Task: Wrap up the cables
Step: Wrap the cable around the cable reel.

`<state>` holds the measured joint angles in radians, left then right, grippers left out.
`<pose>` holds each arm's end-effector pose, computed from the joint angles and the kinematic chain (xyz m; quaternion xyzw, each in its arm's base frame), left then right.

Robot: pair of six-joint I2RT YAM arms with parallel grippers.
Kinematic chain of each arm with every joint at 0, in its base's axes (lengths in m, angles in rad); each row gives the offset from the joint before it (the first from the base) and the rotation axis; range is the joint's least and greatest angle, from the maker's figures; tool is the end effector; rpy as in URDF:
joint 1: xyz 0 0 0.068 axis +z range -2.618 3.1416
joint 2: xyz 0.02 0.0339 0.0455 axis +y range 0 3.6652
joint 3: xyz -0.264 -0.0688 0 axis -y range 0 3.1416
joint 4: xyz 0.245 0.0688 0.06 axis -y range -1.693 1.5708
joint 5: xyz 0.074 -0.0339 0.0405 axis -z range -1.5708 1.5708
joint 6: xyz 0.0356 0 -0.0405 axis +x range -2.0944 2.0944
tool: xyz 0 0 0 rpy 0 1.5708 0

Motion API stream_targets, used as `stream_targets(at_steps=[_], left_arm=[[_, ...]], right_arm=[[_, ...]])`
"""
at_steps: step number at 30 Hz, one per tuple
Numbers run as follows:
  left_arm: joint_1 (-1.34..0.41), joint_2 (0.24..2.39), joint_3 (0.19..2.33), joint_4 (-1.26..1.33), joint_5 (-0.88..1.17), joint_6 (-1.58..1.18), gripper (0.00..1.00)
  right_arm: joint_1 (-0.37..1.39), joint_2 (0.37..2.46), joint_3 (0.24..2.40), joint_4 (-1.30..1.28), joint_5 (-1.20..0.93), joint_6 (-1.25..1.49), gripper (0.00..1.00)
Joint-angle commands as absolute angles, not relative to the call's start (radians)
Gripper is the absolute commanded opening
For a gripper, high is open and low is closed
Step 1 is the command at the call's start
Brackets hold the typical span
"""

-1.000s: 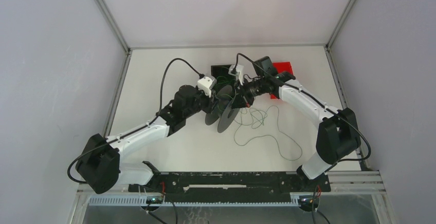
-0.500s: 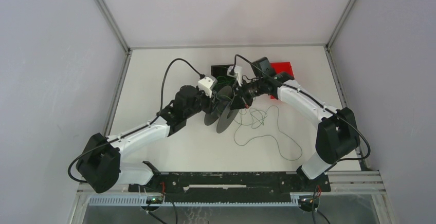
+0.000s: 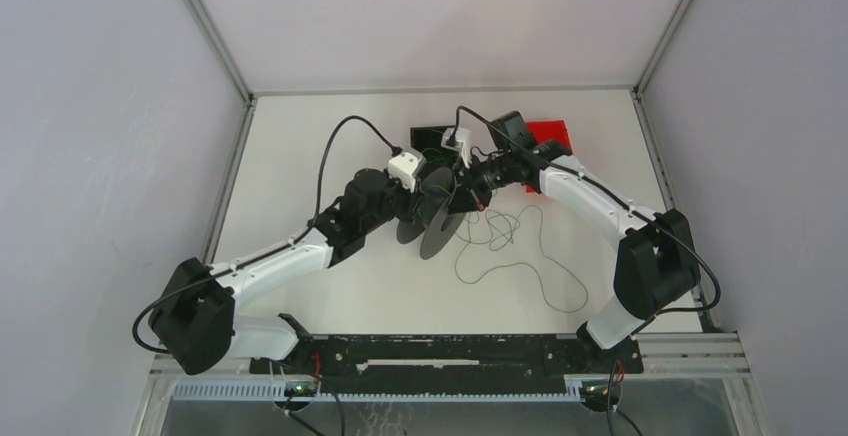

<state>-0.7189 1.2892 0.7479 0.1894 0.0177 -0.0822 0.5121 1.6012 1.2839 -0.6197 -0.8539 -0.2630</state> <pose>0.2181 -0.1917 0.2545 0.2615 0.7771 -0.2299 0.5243 0.2808 0.1886 0.2795 -0.4463 0.7520 0.4257 0.2326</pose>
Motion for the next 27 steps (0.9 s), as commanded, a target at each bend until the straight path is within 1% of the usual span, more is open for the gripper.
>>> stream_targets(at_steps=[1,7,12,17,19,24,27], left_arm=[[-0.744,1.287,0.751,0.196,-0.006,-0.063,0.13],[-0.747,1.29,0.758,0.186,-0.023,-0.067,0.07],[-0.748,1.285,0.767,0.168,-0.041,-0.083,0.01],[-0.759,1.28,0.788,0.134,-0.08,-0.093,0.0],[-0.766,1.278,0.801,0.119,-0.102,-0.083,0.0],[-0.769,1.258,0.822,0.088,-0.146,-0.066,0.0],[-0.769,1.241,0.825,0.083,-0.157,-0.059,0.0]], right_arm=[[0.517,1.599,1.308,-0.575,-0.845,-0.257,0.0],[0.516,1.596,1.308,-0.577,-0.838,-0.261,0.0],[0.513,1.596,1.308,-0.576,-0.83,-0.264,0.0],[0.513,1.592,1.318,-0.575,-0.813,-0.259,0.0],[0.513,1.596,1.331,-0.585,-0.798,-0.257,0.03],[0.502,1.611,1.347,-0.606,-0.767,-0.261,0.17],[0.486,1.612,1.348,-0.61,-0.774,-0.265,0.23]])
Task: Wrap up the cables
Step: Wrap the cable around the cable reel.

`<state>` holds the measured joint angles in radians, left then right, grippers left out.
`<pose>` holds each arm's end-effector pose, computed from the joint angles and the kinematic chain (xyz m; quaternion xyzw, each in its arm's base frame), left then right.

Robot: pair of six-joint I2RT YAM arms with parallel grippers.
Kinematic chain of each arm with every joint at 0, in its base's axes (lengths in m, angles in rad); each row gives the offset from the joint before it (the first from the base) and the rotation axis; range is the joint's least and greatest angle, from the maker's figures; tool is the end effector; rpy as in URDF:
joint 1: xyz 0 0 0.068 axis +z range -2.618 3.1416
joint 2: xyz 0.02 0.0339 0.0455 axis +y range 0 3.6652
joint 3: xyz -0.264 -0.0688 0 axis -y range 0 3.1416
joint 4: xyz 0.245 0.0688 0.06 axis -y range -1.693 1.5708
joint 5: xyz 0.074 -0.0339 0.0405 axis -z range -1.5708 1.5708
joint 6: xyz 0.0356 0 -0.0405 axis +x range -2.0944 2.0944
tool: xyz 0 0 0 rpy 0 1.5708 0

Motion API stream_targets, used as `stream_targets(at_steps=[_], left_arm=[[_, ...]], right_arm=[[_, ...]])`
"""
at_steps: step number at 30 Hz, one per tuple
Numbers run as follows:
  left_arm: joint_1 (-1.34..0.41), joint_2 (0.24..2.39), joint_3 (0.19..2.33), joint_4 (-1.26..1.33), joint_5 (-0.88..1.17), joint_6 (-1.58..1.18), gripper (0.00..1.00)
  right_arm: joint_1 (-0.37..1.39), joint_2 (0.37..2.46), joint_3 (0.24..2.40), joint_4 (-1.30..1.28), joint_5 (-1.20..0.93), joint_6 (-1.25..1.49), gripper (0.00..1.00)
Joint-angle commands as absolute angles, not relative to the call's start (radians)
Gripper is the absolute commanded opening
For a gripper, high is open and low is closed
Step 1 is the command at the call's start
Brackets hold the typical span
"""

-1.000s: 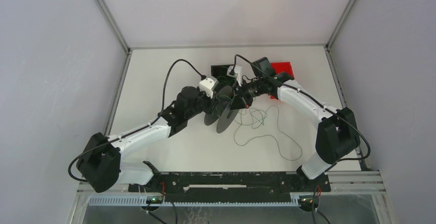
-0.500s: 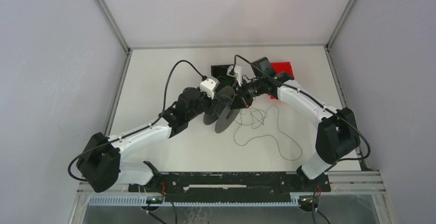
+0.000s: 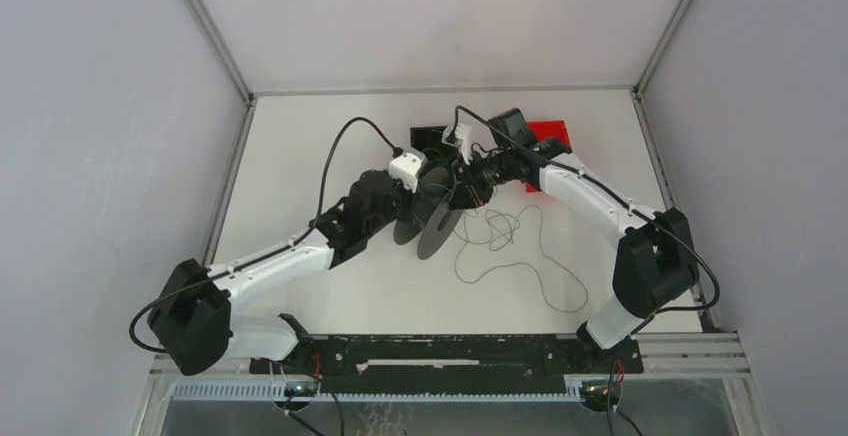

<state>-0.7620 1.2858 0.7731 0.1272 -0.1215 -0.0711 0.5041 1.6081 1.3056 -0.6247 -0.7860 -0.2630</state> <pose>0.2128 -0.1971 0.2578 0.2484 0.7905 -0.1795 0.5302 0.2865 0.1868 0.2823 -0.4403 0.7673 0.3958 0.2463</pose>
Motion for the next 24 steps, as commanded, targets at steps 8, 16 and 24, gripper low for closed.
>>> stream_targets(at_steps=[8,16,24], left_arm=[[-0.76,1.216,0.868,0.039,-0.167,-0.059,0.0],[-0.708,1.188,0.943,-0.042,-0.149,-0.104,0.0],[-0.624,1.172,1.026,-0.133,-0.032,-0.157,0.0]], right_arm=[[0.479,1.603,1.339,-0.667,-0.853,-0.352,0.43],[0.487,1.599,1.306,-0.64,-0.935,-0.388,0.51],[0.495,1.566,1.291,-0.588,-0.953,-0.404,0.61]])
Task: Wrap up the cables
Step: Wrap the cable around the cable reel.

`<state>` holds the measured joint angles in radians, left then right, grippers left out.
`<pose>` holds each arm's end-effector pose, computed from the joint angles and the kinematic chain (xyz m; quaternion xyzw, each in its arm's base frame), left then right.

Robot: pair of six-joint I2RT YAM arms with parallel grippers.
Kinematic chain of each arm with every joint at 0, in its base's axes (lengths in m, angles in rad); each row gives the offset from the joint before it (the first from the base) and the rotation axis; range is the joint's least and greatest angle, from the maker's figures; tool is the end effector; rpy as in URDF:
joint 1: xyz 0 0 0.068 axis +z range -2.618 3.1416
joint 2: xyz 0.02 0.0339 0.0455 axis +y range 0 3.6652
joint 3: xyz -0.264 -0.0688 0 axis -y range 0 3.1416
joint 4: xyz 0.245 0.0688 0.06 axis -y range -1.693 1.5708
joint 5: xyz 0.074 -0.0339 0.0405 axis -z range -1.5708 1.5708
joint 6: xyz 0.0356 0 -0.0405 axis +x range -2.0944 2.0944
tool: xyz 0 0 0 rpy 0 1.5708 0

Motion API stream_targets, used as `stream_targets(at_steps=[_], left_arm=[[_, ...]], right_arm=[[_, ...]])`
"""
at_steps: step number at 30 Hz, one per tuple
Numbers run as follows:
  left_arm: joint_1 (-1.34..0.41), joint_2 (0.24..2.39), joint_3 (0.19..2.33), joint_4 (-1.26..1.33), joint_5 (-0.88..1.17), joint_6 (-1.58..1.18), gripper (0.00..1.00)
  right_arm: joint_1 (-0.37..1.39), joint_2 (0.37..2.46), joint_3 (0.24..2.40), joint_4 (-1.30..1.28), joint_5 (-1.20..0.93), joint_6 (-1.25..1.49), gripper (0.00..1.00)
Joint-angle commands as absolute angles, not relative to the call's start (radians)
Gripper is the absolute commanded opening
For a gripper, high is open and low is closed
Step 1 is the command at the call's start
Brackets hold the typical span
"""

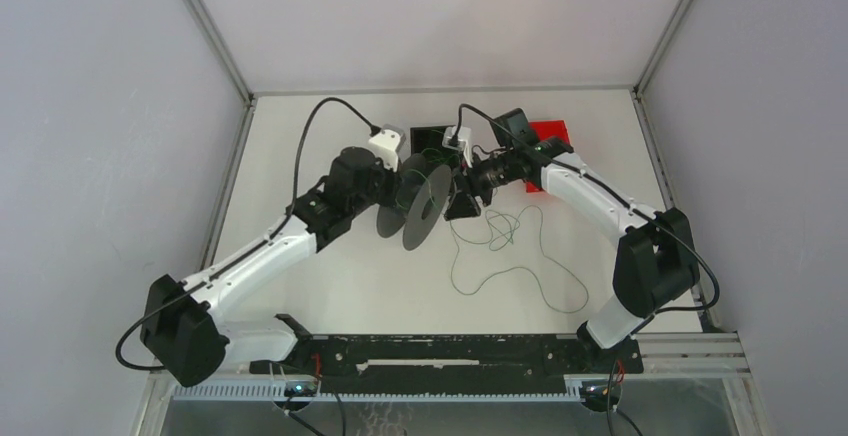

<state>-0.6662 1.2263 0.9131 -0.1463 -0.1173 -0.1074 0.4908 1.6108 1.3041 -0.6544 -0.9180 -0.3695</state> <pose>0.2230 -0.1700 0.2951 0.2042 0.8237 -0.1525 0.5065 0.2839 0.1838 0.2821 -0.4775 0.7218 0.4382 0.2430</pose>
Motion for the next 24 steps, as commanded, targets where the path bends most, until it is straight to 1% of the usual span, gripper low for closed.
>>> stream_targets(at_steps=[1,3,5,7,14,17,19,21,24], left_arm=[[-0.611,1.17,1.037,-0.145,-0.017,-0.158,0.0],[-0.585,1.165,1.072,-0.175,0.014,-0.146,0.0],[-0.569,1.163,1.103,-0.207,0.036,-0.134,0.0],[-0.558,1.16,1.127,-0.236,0.052,-0.126,0.0],[-0.548,1.152,1.156,-0.266,0.115,-0.167,0.0],[-0.548,1.152,1.162,-0.28,0.143,-0.187,0.0],[-0.546,1.152,1.162,-0.282,0.154,-0.2,0.0],[-0.545,1.151,1.16,-0.281,0.16,-0.21,0.0],[-0.54,1.149,1.152,-0.272,0.156,-0.217,0.0]], right_arm=[[0.494,1.556,1.283,-0.569,-0.944,-0.406,0.63],[0.495,1.531,1.264,-0.522,-0.914,-0.398,0.68],[0.502,1.507,1.237,-0.46,-0.891,-0.393,0.75],[0.52,1.485,1.193,-0.402,-0.836,-0.388,0.78],[0.56,1.477,1.134,-0.262,-0.768,-0.395,0.78],[0.56,1.468,1.103,-0.187,-0.746,-0.408,0.77],[0.56,1.474,1.102,-0.177,-0.75,-0.412,0.72],[0.56,1.477,1.1,-0.186,-0.766,-0.42,0.64],[0.56,1.448,1.08,-0.193,-0.779,-0.433,0.43]])
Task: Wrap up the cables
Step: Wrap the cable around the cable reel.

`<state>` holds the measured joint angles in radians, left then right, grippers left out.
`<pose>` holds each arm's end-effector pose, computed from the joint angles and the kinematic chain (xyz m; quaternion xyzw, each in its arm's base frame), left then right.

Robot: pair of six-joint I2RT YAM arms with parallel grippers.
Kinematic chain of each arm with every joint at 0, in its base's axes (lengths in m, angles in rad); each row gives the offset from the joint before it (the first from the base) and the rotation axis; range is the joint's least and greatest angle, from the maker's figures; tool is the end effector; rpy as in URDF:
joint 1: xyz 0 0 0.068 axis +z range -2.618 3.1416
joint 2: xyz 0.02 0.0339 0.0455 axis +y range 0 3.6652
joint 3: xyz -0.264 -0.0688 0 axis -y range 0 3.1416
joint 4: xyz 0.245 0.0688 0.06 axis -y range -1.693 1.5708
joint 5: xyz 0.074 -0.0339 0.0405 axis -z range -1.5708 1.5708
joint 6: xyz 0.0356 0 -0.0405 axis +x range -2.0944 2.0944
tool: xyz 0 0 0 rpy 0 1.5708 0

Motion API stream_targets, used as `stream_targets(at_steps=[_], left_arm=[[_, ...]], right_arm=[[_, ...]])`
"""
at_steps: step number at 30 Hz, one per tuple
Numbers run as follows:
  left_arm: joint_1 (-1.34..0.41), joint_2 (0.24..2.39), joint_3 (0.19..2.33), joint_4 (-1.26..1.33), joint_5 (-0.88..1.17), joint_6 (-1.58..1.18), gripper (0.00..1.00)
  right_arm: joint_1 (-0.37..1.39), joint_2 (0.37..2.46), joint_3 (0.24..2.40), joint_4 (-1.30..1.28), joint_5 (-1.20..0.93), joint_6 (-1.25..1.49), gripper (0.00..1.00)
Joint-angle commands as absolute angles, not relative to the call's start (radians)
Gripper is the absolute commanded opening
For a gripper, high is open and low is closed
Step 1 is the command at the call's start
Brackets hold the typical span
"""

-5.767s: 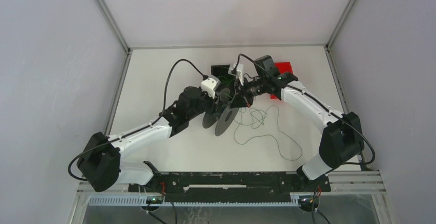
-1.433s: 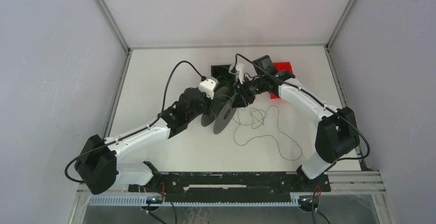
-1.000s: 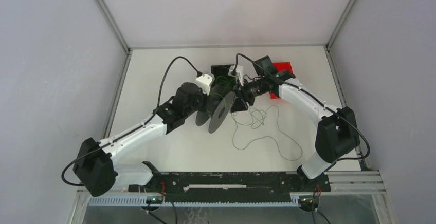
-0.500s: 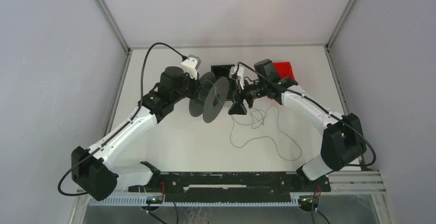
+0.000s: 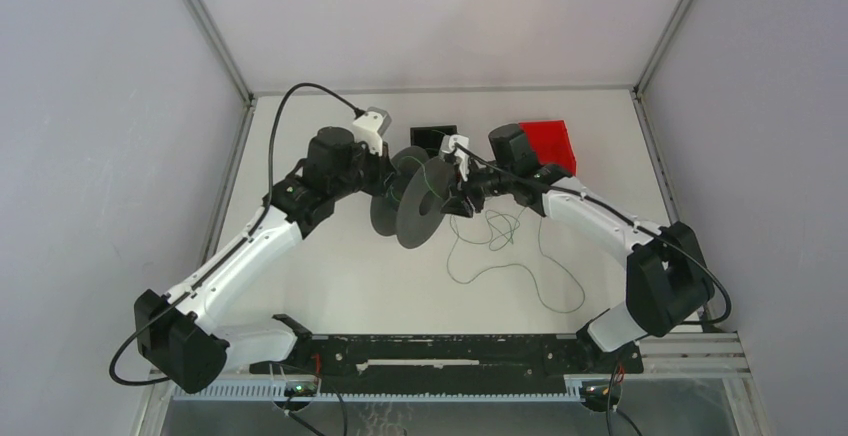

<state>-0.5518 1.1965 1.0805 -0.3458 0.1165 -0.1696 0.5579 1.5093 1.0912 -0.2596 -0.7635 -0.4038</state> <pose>0.2292 -0.1459 0.3417 0.1913 0.8275 -0.2318 0.4743 0.2667 0.1954 0.2698 -0.5298 0.6677 0.3659 0.3737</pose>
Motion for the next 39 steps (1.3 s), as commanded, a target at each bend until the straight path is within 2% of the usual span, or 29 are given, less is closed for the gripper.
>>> stream_targets(at_steps=[1,4,7,14,19,25,39], left_arm=[[-0.538,1.149,1.149,-0.27,0.153,-0.22,0.0],[-0.534,1.149,1.144,-0.263,0.149,-0.224,0.0],[-0.535,1.152,1.141,-0.261,0.139,-0.213,0.0],[-0.534,1.143,1.122,-0.259,0.154,-0.095,0.0],[-0.533,1.126,1.122,-0.26,0.253,-0.04,0.0],[-0.52,1.11,1.156,-0.264,0.347,-0.068,0.0],[-0.418,1.087,1.238,-0.25,0.456,-0.277,0.0]], right_arm=[[0.559,1.431,1.076,-0.197,-0.782,-0.437,0.36],[0.559,1.391,1.074,-0.226,-0.795,-0.45,0.15],[0.551,1.356,1.074,-0.251,-0.778,-0.453,0.0],[0.468,1.313,1.115,-0.239,-0.681,-0.365,0.0],[0.402,1.385,1.216,-0.286,-0.599,-0.304,0.0],[0.343,1.473,1.227,-0.296,-0.545,-0.248,0.0],[0.362,1.544,1.157,-0.2,-0.708,-0.189,0.0]])
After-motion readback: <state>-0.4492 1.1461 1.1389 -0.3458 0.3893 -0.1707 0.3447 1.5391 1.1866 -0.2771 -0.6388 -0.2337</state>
